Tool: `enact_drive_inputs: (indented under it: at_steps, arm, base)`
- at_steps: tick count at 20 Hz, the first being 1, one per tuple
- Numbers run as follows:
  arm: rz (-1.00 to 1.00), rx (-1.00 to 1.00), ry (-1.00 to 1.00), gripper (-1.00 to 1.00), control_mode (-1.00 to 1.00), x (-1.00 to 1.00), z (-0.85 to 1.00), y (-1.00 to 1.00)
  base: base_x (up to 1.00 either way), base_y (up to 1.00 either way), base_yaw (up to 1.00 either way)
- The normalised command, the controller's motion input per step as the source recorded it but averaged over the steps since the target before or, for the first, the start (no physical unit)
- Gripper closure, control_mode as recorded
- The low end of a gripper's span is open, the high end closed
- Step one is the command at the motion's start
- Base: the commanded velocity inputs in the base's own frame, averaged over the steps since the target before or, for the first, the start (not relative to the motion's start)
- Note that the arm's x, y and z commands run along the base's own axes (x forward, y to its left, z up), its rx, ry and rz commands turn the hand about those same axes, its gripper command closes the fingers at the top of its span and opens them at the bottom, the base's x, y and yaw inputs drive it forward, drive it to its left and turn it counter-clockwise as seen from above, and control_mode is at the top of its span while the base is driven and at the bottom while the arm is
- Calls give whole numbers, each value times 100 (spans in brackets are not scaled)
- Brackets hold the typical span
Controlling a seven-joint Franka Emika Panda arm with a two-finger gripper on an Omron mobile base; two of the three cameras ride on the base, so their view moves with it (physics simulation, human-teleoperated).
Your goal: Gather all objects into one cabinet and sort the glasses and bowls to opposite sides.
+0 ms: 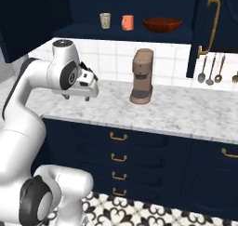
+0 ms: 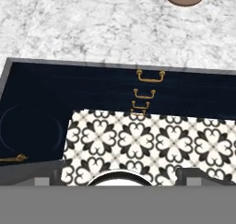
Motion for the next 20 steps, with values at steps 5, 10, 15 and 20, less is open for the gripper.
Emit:
enact_drive_inputs:
  at_steps: [5,10,15,20]
  arm:
    - [0,0,0,-100,100,0,0,0]
    - [0,0,0,-100,100,0,0,0]
    - [0,0,0,-100,100,0,0,0]
    - [0,0,0,-100,100,0,0,0]
  base:
    - [-12,-56,32]
    - [-58,-61,30]
    - [-100,-7,39]
    - [-74,21,50]
